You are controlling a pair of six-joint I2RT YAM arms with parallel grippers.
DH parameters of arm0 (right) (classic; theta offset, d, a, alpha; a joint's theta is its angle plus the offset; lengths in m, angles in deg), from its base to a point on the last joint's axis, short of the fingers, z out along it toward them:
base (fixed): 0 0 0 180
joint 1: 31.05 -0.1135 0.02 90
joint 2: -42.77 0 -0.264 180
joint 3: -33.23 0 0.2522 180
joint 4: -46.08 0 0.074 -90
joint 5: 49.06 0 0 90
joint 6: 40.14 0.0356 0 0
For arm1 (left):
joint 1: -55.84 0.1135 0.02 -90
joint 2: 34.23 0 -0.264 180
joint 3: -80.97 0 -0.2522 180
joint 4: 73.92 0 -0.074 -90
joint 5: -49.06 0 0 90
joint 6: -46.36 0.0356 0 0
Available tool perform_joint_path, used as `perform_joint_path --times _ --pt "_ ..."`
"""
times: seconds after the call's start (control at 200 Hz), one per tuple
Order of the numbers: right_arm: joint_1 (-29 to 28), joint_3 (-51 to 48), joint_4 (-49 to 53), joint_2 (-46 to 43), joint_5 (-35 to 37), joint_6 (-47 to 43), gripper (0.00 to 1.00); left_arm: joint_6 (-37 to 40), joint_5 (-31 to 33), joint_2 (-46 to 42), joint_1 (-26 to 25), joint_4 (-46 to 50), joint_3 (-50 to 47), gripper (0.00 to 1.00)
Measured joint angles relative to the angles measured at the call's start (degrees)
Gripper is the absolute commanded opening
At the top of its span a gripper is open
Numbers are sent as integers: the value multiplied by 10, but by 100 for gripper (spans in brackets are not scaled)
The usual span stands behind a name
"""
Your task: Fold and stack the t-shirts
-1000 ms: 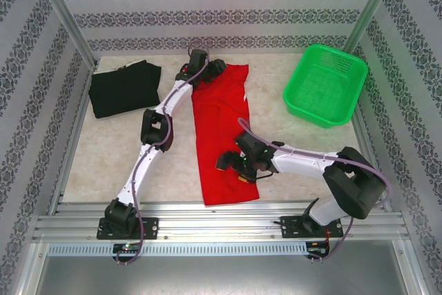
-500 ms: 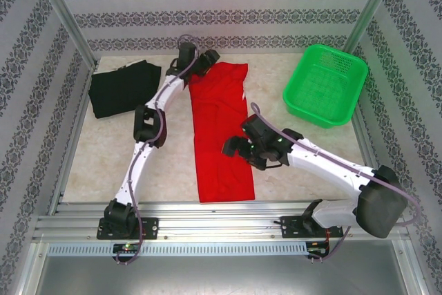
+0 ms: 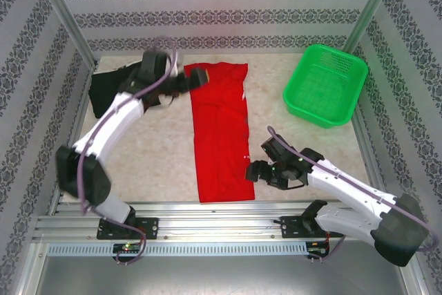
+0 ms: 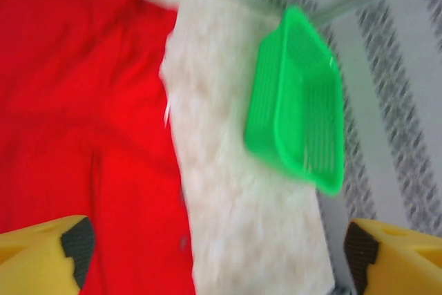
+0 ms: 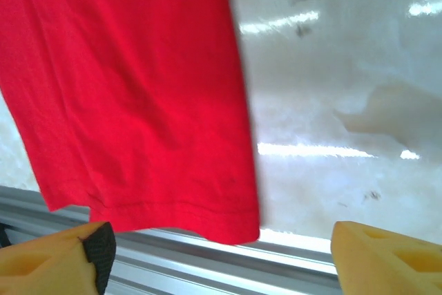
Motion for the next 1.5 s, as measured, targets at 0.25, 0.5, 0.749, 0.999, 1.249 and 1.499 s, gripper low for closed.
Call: perform_joint_path --times 0.25,0.5,0.749,0.999,1.249,1.499 --pt "0 -56 -37 7 -34 -18 66 -48 31 -208 -85 73 -341 65" --pt "0 -76 -87 31 -54 -40 58 -135 47 -285 -199 58 -444 60" --pt "0 -89 -103 27 -56 -45 58 -183 39 -199 -265 -45 -482 52" --pt "0 -89 -120 57 -56 -56 57 -197 35 -160 -268 -83 -485 45" --pt "0 -89 -120 66 -56 -60 57 -207 23 -146 -283 -91 -489 42" --pt "0 -85 -120 76 -56 -60 56 -212 19 -125 -284 -92 -489 37"
